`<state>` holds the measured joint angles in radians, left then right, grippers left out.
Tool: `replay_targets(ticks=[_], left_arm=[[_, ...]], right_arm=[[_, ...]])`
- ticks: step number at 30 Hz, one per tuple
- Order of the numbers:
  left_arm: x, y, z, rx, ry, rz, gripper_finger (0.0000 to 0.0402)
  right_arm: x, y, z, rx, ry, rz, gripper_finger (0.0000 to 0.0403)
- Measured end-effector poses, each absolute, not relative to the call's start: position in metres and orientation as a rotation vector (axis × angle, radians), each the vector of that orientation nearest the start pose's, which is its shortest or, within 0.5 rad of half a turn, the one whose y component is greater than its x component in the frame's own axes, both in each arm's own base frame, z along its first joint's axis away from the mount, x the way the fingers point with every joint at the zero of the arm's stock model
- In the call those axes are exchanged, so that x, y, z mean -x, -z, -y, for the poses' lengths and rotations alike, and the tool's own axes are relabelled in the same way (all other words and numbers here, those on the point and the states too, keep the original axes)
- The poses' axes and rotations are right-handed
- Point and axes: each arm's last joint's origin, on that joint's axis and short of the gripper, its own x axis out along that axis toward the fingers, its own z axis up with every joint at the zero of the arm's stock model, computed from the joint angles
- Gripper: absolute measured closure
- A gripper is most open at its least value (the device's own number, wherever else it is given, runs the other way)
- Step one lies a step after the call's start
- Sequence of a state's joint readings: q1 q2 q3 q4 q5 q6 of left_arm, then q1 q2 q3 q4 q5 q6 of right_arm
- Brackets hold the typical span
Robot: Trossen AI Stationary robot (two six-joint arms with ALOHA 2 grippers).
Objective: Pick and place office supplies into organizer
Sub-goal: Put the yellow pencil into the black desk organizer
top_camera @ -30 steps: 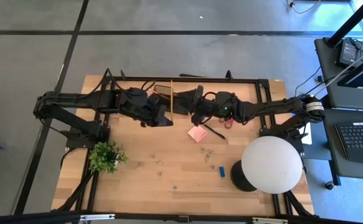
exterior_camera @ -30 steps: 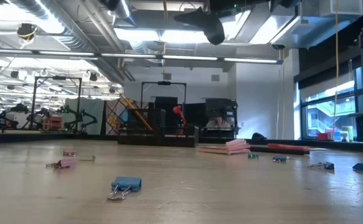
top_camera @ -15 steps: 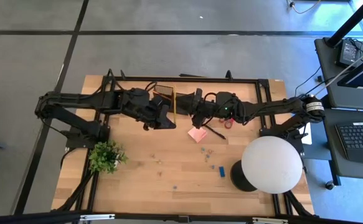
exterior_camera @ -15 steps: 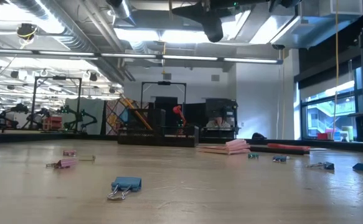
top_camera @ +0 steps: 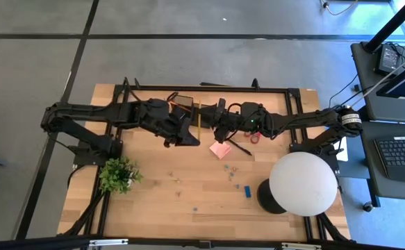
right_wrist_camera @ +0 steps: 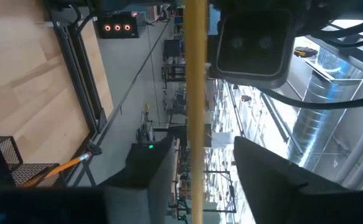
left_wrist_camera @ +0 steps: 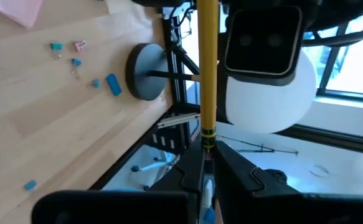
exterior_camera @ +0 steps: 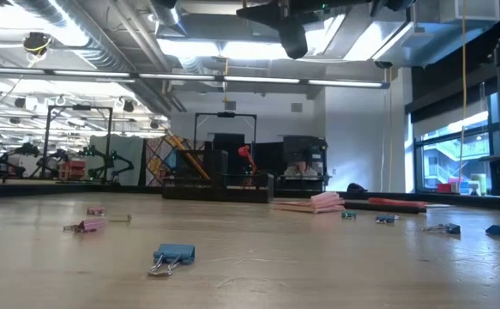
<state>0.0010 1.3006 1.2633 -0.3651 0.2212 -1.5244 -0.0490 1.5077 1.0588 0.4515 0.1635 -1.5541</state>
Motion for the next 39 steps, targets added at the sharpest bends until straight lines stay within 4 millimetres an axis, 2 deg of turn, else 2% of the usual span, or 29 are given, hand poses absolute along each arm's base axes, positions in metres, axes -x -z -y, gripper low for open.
replay_targets(ticks=[11, 15, 25, 39], left_arm=[[-0.286, -0.3705, 0.0057, 1.54, -0.134, -0.486, 0.0379], [-0.2859, -0.3709, 0.0057, 1.54, -0.133, -0.482, 0.0379], [-0.2859, -0.3707, 0.0054, 1.458, -0.122, -0.477, 0.0376], [-0.2856, -0.3699, 0.0038, 1.21, -0.07, -0.478, 0.0296]], right_arm=[[-0.3458, -0.3149, 0.0217, 1.547, 0.17, -0.164, 0.035], [-0.346, -0.3133, 0.0218, 1.55, 0.164, -0.171, 0.0375], [-0.346, -0.3131, 0.0219, 1.548, 0.164, -0.176, 0.0371], [-0.3462, -0.3134, 0.0177, 1.548, 0.16, -0.166, 0.0375]])
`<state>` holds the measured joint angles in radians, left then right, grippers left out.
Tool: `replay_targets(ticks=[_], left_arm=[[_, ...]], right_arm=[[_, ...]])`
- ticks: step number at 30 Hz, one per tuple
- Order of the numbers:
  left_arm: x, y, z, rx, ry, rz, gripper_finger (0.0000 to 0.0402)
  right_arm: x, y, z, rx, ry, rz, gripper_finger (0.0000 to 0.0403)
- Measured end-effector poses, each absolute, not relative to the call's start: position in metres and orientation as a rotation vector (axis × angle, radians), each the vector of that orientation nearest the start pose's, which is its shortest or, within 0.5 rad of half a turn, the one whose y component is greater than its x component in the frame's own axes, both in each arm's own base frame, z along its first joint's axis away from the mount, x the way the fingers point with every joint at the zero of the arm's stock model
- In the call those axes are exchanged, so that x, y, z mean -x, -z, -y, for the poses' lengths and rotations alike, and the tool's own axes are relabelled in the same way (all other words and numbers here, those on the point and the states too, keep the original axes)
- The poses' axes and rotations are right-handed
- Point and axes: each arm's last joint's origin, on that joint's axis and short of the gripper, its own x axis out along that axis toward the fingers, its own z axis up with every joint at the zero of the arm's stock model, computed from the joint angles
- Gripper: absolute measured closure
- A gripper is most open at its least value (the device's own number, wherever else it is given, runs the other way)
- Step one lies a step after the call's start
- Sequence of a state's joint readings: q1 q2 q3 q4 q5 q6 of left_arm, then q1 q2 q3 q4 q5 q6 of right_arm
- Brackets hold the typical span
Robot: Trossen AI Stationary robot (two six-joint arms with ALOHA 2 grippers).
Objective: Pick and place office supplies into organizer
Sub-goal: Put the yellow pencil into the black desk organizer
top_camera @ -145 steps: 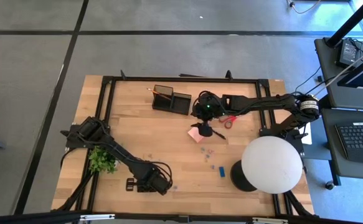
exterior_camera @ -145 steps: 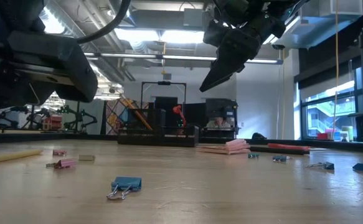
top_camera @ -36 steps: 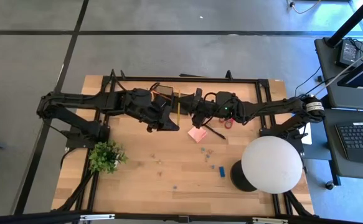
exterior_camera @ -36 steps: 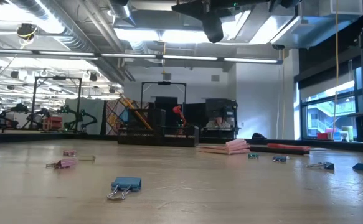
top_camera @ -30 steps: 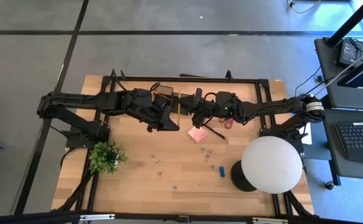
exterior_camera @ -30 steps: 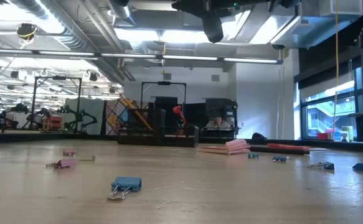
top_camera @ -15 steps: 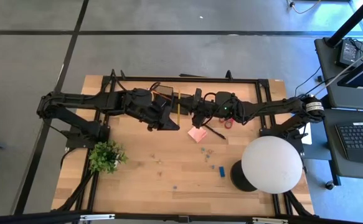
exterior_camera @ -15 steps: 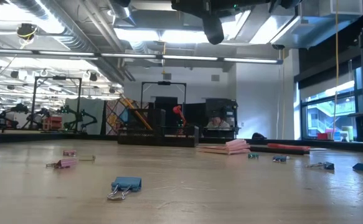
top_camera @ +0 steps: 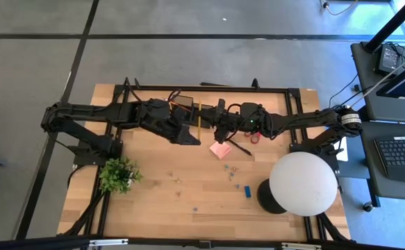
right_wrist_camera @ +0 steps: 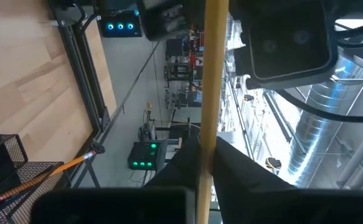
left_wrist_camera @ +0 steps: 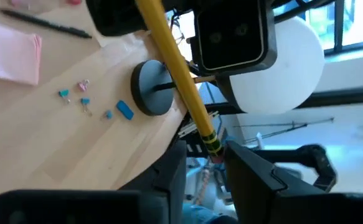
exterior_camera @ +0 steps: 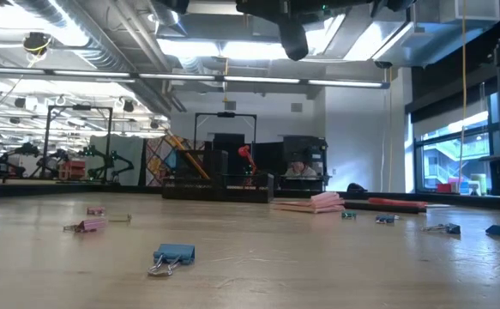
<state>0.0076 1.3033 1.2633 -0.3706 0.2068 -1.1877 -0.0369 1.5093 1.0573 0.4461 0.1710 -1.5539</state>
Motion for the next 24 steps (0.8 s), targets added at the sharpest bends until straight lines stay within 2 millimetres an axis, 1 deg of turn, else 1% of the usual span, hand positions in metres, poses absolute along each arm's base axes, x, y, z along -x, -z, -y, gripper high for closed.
replay_targets(ticks=[4, 8, 13, 16, 19, 24], left_arm=[[-0.284, -0.371, 0.002, 1.084, -0.036, -0.474, 0.0282], [-0.279, -0.376, -0.005, 0.959, 0.018, -0.458, 0.0277], [-0.267, -0.382, -0.016, 0.766, 0.029, -0.433, 0.0276], [-0.253, -0.382, -0.023, 0.643, 0.002, -0.469, 0.0276], [-0.241, -0.383, -0.03, 0.507, -0.061, -0.481, 0.0276], [-0.235, -0.388, -0.037, 0.19, -0.137, -0.448, 0.0276]], right_arm=[[-0.346, -0.313, 0.012, 1.562, 0.169, -0.178, 0.0375], [-0.346, -0.314, 0.006, 1.559, 0.202, -0.208, 0.0371], [-0.345, -0.312, -0.003, 1.486, 0.237, -0.256, 0.0375], [-0.344, -0.312, -0.007, 1.369, 0.291, -0.283, 0.0373], [-0.344, -0.311, -0.01, 1.188, 0.325, -0.277, 0.0372], [-0.344, -0.31, -0.011, 0.818, 0.341, -0.204, 0.0371]])
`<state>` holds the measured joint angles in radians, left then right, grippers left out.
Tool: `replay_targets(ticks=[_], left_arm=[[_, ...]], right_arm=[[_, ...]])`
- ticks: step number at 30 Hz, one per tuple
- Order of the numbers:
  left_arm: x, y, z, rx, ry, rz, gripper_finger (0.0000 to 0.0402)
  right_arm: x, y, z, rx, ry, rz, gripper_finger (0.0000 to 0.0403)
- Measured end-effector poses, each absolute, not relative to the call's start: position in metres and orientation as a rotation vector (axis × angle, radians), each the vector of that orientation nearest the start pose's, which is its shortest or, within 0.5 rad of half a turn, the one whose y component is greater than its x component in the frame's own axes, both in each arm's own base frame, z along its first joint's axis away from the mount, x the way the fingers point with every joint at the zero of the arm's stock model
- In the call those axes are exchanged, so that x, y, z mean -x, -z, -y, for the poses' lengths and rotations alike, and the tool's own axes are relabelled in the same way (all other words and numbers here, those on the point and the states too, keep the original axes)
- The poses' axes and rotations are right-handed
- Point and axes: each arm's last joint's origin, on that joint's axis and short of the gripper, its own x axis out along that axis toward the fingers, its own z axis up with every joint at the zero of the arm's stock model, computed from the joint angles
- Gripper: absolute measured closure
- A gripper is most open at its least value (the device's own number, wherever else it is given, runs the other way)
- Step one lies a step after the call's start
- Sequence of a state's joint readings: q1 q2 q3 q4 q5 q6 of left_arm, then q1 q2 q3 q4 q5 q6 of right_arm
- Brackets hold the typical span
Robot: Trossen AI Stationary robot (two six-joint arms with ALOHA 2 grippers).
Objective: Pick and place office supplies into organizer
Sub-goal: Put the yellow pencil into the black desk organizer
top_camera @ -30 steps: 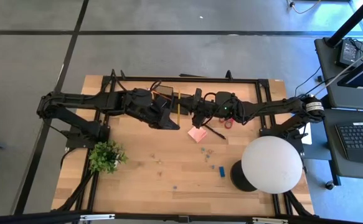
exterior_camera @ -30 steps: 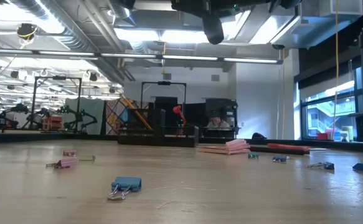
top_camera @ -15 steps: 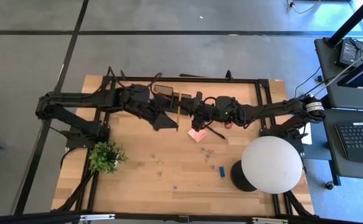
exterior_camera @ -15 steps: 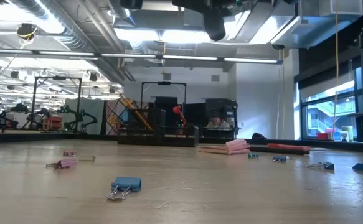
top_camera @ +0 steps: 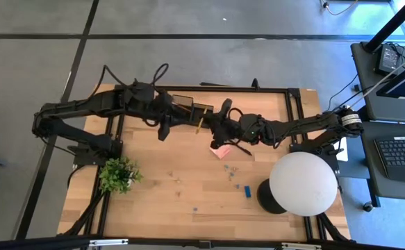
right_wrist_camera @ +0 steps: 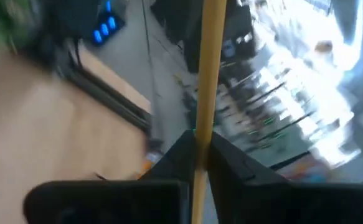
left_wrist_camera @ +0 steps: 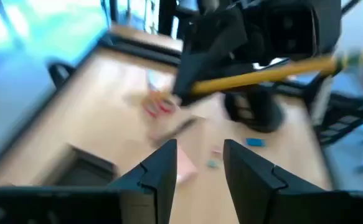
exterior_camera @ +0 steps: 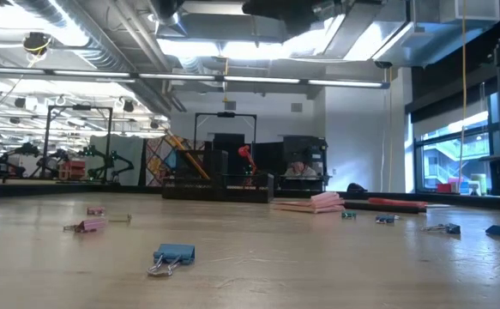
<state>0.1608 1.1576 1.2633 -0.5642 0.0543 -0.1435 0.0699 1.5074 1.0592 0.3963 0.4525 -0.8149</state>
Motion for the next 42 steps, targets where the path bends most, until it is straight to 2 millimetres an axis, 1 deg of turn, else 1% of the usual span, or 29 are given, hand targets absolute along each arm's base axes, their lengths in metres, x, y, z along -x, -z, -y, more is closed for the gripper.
replay_targets(ticks=[3, 6, 8, 10, 14, 17, 20, 25, 31, 37, 42], left_arm=[[-0.236, -0.389, -0.038, 0.04, -0.139, -0.446, 0.0276], [-0.237, -0.39, -0.038, -0.033, -0.136, -0.436, 0.0276], [-0.239, -0.389, -0.039, -0.043, -0.16, -0.437, 0.0276], [-0.243, -0.388, -0.04, -0.053, -0.175, -0.438, 0.0274], [-0.254, -0.387, -0.041, -0.092, -0.166, -0.399, 0.0265], [-0.261, -0.386, -0.039, -0.101, -0.148, -0.374, 0.0256], [-0.261, -0.385, -0.039, -0.109, -0.14, -0.39, 0.025], [-0.261, -0.386, -0.038, -0.066, -0.129, -0.381, 0.0245], [-0.261, -0.387, -0.038, -0.062, -0.135, -0.367, 0.0251], [-0.263, -0.395, -0.039, -0.028, -0.145, -0.279, 0.0253], [-0.263, -0.393, -0.039, -0.02, -0.145, -0.297, 0.0254]], right_arm=[[-0.344, -0.31, -0.008, 0.578, 0.325, -0.152, 0.0371], [-0.345, -0.308, 0.001, 0.373, 0.282, -0.125, 0.0371], [-0.346, -0.307, 0.007, 0.272, 0.246, -0.112, 0.0371], [-0.348, -0.304, 0.011, 0.229, 0.239, -0.114, 0.0371], [-0.352, -0.295, 0.017, 0.216, 0.25, -0.147, 0.037], [-0.357, -0.286, 0.018, 0.2, 0.251, -0.174, 0.037], [-0.358, -0.282, 0.019, 0.202, 0.249, -0.193, 0.037], [-0.358, -0.278, 0.02, 0.177, 0.253, -0.223, 0.037], [-0.358, -0.278, 0.02, 0.179, 0.252, -0.231, 0.037], [-0.358, -0.277, 0.02, 0.182, 0.251, -0.232, 0.037], [-0.358, -0.277, 0.02, 0.184, 0.251, -0.232, 0.037]])
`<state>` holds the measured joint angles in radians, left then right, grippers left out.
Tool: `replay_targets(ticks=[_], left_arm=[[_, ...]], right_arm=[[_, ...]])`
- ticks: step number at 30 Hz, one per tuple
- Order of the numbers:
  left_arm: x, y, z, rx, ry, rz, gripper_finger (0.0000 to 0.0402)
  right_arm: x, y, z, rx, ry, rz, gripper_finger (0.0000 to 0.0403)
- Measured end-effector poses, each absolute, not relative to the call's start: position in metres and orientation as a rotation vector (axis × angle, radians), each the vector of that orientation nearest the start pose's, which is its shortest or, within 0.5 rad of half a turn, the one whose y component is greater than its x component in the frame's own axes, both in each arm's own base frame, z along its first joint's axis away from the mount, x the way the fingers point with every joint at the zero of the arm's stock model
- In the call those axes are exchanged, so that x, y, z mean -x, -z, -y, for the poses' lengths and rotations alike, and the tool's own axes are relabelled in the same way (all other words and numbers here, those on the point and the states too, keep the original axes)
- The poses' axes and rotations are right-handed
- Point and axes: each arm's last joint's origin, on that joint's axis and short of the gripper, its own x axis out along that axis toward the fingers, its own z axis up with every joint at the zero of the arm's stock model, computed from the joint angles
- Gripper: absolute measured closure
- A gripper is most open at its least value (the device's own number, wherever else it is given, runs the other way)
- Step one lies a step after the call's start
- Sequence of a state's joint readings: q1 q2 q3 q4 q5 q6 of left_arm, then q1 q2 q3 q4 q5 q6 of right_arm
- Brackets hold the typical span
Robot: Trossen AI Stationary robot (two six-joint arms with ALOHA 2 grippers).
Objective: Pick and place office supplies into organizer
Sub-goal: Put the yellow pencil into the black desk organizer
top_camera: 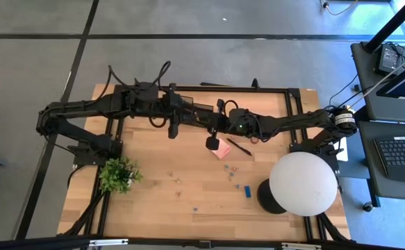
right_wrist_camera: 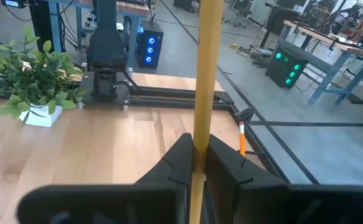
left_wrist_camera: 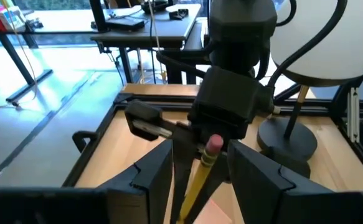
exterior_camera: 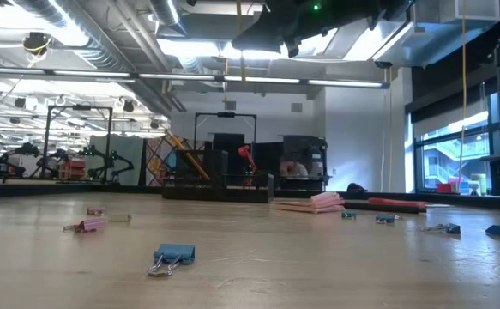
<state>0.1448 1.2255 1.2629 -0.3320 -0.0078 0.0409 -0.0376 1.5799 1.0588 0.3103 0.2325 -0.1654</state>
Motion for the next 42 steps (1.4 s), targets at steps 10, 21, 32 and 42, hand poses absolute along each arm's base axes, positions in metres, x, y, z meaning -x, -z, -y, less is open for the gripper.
replay_targets(ticks=[10, 21, 32, 42], left_arm=[[-0.265, -0.391, -0.039, 0.013, -0.145, -0.302, 0.0266], [-0.273, -0.384, -0.039, 0.023, -0.119, -0.332, 0.0348], [-0.272, -0.385, -0.04, -0.026, -0.127, -0.331, 0.0379], [-0.272, -0.385, -0.04, -0.012, -0.123, -0.33, 0.0379]], right_arm=[[-0.358, -0.277, 0.02, 0.188, 0.251, -0.233, 0.037], [-0.358, -0.277, 0.02, 0.21, 0.248, -0.236, 0.037], [-0.358, -0.277, 0.02, 0.205, 0.246, -0.236, 0.0369], [-0.358, -0.277, 0.019, 0.194, 0.246, -0.235, 0.0295]])
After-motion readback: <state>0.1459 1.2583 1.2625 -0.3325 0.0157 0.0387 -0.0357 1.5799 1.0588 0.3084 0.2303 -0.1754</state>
